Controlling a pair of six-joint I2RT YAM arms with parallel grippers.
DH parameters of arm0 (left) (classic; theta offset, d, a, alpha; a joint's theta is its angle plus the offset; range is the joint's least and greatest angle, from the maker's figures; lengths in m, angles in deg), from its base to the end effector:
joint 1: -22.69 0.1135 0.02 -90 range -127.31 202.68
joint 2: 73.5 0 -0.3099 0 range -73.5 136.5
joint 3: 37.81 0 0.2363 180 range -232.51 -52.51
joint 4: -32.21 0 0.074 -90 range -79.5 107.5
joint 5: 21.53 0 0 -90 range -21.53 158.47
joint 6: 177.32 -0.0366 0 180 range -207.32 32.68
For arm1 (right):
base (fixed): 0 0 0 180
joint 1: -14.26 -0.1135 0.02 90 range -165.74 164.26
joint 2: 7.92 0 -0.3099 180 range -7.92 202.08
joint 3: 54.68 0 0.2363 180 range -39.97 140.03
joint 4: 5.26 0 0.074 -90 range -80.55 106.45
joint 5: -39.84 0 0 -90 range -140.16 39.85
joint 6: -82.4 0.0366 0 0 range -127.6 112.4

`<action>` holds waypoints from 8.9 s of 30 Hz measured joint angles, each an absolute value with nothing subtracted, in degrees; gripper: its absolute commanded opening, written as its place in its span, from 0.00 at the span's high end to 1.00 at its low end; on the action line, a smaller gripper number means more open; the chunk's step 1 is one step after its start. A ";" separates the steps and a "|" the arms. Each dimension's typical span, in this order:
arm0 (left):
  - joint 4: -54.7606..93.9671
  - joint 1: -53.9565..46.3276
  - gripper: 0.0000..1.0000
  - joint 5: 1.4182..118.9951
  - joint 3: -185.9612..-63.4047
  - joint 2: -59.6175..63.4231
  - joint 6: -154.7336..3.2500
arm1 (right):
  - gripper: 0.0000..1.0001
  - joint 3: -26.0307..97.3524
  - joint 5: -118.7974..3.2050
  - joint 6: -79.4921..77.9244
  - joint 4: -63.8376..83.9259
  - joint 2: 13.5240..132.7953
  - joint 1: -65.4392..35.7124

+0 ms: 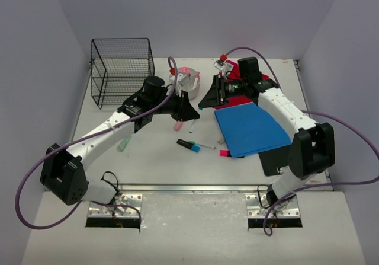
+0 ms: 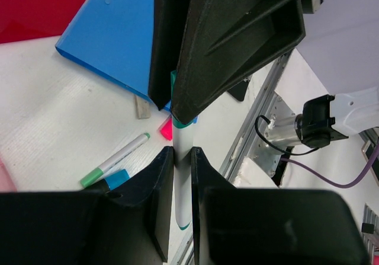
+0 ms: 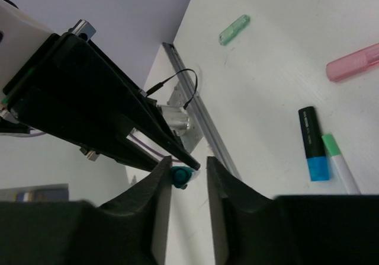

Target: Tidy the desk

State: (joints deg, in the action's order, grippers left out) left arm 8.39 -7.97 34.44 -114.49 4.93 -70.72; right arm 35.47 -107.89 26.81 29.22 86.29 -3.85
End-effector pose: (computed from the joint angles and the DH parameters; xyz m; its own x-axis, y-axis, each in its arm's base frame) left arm 0.2374 -0.1646 0.3649 -0.6006 0.0808 -0.7955 0.7151 0.4994 -0.4892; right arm 0.3246 0.1387 0.3476 -0.9376 0.0108 -0.3476 -0.3209 0.3585 0.8767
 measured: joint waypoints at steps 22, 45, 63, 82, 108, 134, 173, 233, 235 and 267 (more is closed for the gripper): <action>4.61 -2.25 0.00 38.66 -111.07 1.14 -75.08 | 1.00 63.50 -95.83 14.78 41.67 97.71 -4.55; 4.33 -0.84 0.00 57.30 -100.26 -12.03 -79.34 | 1.00 71.05 -68.20 5.80 30.89 113.07 -3.84; 4.35 -0.84 0.00 56.15 -99.43 -11.54 -79.42 | 0.86 71.07 -68.66 10.01 24.05 119.57 -3.10; 3.98 -0.84 0.00 56.50 -99.38 -11.79 -79.83 | 0.47 72.75 -74.67 -3.92 39.83 114.06 -3.21; -1.87 -0.82 0.00 54.94 -110.66 -11.90 -84.38 | 0.30 49.21 -60.24 -30.71 63.53 108.11 -21.60; -1.53 -0.82 0.00 54.32 -110.64 -11.90 -84.47 | 0.66 44.73 -49.72 -30.36 57.21 113.96 -29.91; 2.21 0.33 0.00 62.18 -110.54 -19.29 -73.09 | 1.00 64.64 -54.91 -27.42 67.47 122.32 -34.50; 8.86 1.39 0.00 68.90 -105.17 -17.56 -67.82 | 1.00 64.95 -39.66 17.63 10.86 117.13 -10.57; 8.87 1.41 0.00 68.96 -105.12 -17.56 -67.96 | 1.00 64.99 -39.20 17.18 10.25 117.72 -11.00; -17.72 -8.12 0.18 40.57 -120.34 10.26 -127.77 | 0.10 41.47 -65.53 -16.86 29.21 81.95 1.16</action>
